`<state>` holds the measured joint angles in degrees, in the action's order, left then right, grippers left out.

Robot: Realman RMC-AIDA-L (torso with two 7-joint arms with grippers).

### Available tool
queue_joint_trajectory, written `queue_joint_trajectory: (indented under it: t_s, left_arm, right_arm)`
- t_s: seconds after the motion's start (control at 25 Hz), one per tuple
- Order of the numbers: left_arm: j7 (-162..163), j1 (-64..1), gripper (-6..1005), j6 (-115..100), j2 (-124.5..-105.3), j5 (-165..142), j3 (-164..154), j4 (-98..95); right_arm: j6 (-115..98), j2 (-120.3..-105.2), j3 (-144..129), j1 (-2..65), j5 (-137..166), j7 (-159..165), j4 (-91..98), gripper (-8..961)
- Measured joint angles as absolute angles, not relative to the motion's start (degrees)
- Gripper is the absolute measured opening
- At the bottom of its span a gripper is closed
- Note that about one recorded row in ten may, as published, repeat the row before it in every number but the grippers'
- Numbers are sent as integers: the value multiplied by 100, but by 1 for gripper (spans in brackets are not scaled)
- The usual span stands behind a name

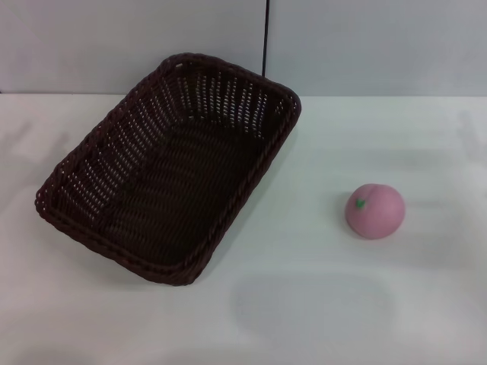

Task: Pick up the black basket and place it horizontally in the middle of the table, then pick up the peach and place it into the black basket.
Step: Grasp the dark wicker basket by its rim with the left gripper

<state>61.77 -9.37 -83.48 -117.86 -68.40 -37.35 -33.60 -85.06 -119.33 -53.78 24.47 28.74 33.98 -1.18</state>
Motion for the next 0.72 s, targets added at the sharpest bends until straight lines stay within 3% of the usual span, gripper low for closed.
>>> queue_joint_trajectory:
  t_s: [0.12, 0.24, 0.44, 0.72]
  left_arm:
    - [7791, -956, 774, -7959, -11783, -8238, -3744, -4920]
    - [8163, -1024, 775, -7932, -11786, -8659, -3749, -5251]
    - [10407, -1586, 772, -8485, -11788, -10897, -4046, -7362]
    - [12100, -1926, 765, -8414, -11831, -12570, -5490, -8683]
  right_arm:
    - [-8511, -11935, -5378, 2437, 2856, 3396, -112, 642]
    - [-8502, -11936, -5378, 2436, 2852, 3395, -108, 642]
    - [-8499, -11936, -5366, 2430, 2833, 3393, -105, 642]
    - [-8490, -11932, -5313, 2437, 2820, 3392, -105, 642]
